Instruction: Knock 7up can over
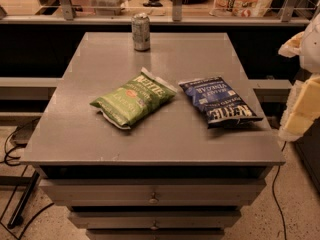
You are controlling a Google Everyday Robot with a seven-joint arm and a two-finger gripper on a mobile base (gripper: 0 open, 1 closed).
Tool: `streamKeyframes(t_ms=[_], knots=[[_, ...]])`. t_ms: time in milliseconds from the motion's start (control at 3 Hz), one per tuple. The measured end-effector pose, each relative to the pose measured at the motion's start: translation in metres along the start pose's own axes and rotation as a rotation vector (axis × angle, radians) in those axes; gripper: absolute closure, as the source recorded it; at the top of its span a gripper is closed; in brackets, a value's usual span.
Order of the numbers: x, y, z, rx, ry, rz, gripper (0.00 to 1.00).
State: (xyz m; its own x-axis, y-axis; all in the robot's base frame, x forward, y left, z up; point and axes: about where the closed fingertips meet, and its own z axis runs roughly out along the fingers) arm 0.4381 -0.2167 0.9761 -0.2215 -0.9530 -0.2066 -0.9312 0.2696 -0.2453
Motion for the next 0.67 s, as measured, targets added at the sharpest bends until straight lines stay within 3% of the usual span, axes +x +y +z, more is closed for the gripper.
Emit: streamKeyframes(t_ms=[333,667], knots=[[0.0000,0.0000,0.0000,0.000,0.000,0.000,0.00],[-0.0001,-0.0088,-0.0005,0.034,-0.056,0.031,0.00]])
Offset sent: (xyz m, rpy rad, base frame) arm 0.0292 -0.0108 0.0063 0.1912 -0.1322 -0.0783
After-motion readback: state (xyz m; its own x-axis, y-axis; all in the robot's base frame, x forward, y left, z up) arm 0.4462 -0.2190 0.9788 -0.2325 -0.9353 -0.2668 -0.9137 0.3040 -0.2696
